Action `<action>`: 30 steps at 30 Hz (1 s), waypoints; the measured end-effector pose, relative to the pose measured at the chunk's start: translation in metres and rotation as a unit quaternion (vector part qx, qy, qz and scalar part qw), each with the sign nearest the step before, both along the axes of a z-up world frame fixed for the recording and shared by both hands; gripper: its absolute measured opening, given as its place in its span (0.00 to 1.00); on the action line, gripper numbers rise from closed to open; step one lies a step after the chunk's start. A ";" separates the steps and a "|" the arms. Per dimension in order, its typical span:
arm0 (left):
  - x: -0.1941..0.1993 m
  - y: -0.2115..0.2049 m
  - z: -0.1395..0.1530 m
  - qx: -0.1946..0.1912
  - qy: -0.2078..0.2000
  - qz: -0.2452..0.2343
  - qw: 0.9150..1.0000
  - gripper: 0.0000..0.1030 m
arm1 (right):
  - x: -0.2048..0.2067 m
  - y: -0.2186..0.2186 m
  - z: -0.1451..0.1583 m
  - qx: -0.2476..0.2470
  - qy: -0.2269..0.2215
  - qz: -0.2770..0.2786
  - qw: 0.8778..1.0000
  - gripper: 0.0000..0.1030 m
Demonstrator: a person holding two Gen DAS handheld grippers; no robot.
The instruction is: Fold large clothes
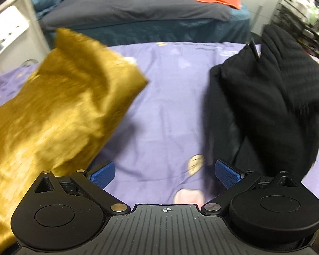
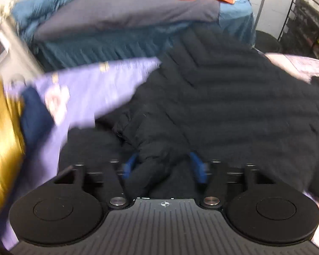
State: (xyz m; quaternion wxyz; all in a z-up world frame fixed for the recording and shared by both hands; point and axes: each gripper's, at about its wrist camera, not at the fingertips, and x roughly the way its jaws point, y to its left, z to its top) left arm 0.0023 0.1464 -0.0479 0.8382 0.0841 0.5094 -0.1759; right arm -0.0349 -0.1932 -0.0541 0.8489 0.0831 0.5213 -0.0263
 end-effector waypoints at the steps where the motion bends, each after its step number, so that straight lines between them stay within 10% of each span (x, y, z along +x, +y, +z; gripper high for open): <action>1: 0.004 -0.006 0.000 -0.006 0.000 -0.013 1.000 1.00 | -0.019 -0.004 -0.008 0.003 0.013 -0.003 1.000 0.45; 8: 0.021 -0.082 0.015 -0.054 -0.025 -0.137 0.989 1.00 | -0.130 -0.035 -0.059 0.022 0.147 -0.070 0.986 0.41; 12: 0.014 -0.123 0.017 -0.050 -0.035 -0.188 0.980 1.00 | -0.188 -0.037 -0.085 0.019 0.200 -0.116 0.973 0.68; 26: 0.020 -0.172 0.028 -0.053 -0.043 -0.187 0.980 1.00 | -0.269 -0.102 0.038 0.022 0.064 -0.167 0.984 0.86; 30: 0.047 -0.201 0.038 -0.069 -0.044 -0.167 0.982 1.00 | -0.285 -0.129 0.063 0.102 0.067 -0.132 0.984 0.87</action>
